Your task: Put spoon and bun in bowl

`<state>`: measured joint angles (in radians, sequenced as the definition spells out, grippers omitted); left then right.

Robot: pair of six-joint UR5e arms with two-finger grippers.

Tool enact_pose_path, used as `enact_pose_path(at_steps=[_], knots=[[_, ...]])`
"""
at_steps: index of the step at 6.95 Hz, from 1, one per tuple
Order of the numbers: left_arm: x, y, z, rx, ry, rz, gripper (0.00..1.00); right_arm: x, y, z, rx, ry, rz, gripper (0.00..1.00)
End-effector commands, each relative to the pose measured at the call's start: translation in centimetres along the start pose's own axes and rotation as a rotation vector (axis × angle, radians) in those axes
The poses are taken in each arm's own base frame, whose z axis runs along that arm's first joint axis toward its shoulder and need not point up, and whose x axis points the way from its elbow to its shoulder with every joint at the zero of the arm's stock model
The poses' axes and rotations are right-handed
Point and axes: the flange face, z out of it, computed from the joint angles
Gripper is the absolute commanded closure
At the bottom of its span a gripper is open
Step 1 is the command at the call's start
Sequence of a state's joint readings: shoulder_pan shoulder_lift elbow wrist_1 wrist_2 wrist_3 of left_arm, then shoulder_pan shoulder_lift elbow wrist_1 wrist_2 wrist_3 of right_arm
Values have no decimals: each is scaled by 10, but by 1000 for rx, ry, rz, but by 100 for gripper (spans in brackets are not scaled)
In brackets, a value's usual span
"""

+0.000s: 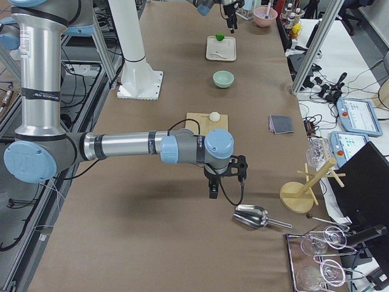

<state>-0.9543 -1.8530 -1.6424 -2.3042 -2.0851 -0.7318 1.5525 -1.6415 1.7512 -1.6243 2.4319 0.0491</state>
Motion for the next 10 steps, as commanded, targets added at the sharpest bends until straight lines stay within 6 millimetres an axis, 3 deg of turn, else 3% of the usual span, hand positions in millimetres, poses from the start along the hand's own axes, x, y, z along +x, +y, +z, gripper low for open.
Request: enact_pose_path(at_steps=[1, 2, 4, 5, 7, 8, 10], knots=[[31, 11, 39, 25, -38, 94, 2, -11, -14, -9, 61, -1, -72, 0], [36, 38, 57, 18, -47, 110, 2, -18, -20, -6, 90, 2, -104, 0], [28, 52, 65, -19, -56, 105, 2, -65, -48, -6, 89, -28, -16, 0], [28, 62, 66, -34, -53, 106, 2, -73, -50, 7, 71, -21, -33, 0], [41, 89, 82, -85, -38, 122, 2, -86, -47, 8, 70, -27, -57, 0], [29, 116, 83, -122, -48, 121, 3, -91, -49, 10, 68, -26, -68, 0], [15, 135, 73, -141, -60, 114, 3, -101, -51, 11, 93, -37, -118, 0]])
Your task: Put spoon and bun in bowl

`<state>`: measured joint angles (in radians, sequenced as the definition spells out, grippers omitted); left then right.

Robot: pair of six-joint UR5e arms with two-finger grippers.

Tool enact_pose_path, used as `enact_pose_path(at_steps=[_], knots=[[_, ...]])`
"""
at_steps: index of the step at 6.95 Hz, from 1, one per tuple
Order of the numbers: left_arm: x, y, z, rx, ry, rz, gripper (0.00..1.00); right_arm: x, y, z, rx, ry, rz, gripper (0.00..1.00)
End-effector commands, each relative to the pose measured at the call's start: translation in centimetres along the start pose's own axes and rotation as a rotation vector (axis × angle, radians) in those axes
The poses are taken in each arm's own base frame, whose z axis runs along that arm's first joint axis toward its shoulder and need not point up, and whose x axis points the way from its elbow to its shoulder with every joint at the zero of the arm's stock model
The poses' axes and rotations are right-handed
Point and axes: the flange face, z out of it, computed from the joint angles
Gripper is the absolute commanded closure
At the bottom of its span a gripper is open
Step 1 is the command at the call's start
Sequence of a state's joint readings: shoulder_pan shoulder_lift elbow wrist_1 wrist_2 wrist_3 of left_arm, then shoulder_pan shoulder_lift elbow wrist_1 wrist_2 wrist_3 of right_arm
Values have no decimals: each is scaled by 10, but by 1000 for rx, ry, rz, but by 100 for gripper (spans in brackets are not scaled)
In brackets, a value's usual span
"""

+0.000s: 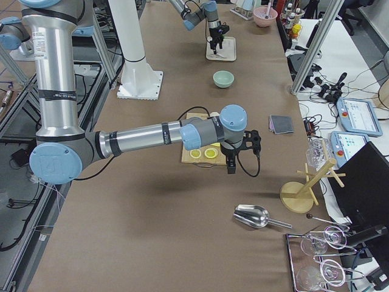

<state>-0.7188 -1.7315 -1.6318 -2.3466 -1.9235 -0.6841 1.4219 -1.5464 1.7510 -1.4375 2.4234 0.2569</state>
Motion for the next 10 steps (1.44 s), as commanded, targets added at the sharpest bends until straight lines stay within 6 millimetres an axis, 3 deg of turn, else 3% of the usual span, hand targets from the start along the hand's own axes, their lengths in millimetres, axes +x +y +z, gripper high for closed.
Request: enact_pose_path(at_steps=[1, 2, 4, 10], knots=[[-5, 13, -5, -12, -1, -1, 32, -12, -2, 4, 11, -12, -28, 0], [-2, 14, -4, -30, 19, -2, 57, -18, -3, 6, 21, -19, -26, 0], [6, 11, -4, -43, 48, 1, 48, -20, -4, 9, 23, -18, -32, 0], [13, -3, 4, -57, 33, -7, 47, -15, -2, 14, 14, -10, -23, 0]])
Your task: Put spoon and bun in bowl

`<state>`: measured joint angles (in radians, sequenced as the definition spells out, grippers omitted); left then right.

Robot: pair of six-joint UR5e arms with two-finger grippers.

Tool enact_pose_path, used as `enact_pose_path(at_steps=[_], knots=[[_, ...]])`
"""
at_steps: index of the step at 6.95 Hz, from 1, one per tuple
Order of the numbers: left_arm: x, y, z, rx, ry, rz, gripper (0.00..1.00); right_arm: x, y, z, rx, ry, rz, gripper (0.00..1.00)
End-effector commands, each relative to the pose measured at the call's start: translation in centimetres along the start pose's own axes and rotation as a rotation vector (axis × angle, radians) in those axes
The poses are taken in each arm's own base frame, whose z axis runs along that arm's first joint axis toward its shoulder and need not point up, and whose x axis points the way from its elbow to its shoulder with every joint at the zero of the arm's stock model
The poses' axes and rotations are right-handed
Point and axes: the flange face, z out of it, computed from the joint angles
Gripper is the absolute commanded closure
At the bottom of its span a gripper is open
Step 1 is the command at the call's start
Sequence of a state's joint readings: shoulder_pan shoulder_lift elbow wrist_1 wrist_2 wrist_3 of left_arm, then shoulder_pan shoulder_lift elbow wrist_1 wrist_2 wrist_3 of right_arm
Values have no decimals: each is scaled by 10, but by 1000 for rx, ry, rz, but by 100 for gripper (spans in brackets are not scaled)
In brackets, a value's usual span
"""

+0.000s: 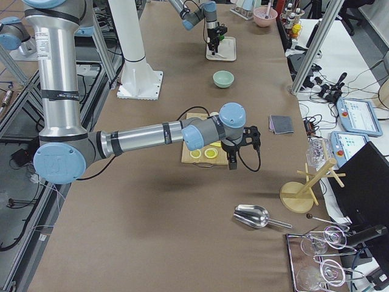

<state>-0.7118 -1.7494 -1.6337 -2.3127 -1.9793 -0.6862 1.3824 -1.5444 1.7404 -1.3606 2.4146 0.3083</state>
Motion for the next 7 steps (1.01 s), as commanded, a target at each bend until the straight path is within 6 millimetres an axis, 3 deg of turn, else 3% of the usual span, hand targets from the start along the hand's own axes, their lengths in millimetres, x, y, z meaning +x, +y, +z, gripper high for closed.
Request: enact_pose_path(at_steps=[1, 3, 6, 7], knots=[[1, -3, 2, -4, -6, -1, 47, -3, 0, 3, -5, -2, -6, 0], [-1, -6, 7, -9, -11, -5, 47, -13, -2, 10, -17, -7, -23, 0], [-5, -7, 15, -15, -22, -8, 48, -44, -18, 17, -18, -15, -27, 0], [-6, -6, 15, -17, -23, -10, 57, -52, -20, 18, -17, -15, -26, 0]])
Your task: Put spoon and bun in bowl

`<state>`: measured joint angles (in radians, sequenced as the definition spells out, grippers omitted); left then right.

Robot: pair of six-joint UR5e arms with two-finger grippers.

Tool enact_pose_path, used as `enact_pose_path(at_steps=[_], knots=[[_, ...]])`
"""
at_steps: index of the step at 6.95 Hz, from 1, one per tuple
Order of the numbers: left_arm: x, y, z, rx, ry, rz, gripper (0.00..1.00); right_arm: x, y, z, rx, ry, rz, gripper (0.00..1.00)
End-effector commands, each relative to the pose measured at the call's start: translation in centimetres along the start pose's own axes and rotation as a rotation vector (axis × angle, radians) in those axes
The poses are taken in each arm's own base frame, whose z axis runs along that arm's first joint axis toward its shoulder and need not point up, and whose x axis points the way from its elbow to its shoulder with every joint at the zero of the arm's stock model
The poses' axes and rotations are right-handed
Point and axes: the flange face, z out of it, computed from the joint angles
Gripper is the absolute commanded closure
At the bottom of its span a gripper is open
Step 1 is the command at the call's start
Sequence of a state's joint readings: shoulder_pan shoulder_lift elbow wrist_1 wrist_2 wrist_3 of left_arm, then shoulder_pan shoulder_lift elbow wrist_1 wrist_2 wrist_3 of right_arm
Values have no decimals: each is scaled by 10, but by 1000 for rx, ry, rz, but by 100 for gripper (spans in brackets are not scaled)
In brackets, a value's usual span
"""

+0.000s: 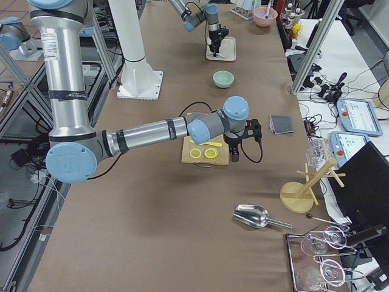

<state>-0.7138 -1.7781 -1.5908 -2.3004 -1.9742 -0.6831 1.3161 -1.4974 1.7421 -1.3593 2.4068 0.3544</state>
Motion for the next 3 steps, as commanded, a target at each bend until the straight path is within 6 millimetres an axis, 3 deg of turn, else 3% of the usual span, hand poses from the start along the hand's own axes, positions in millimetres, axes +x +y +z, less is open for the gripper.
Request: enact_pose_path(at_steps=[1, 2, 3], knots=[[-2, 0, 2, -1, -4, -2, 86, -12, -5, 2, 1, -1, 2, 0], [-3, -1, -1, 3, -4, -3, 100, -12, -5, 3, 0, -2, 1, 0], [-7, -5, -6, 13, -4, -8, 100, -14, -6, 2, 2, -2, -1, 0]])
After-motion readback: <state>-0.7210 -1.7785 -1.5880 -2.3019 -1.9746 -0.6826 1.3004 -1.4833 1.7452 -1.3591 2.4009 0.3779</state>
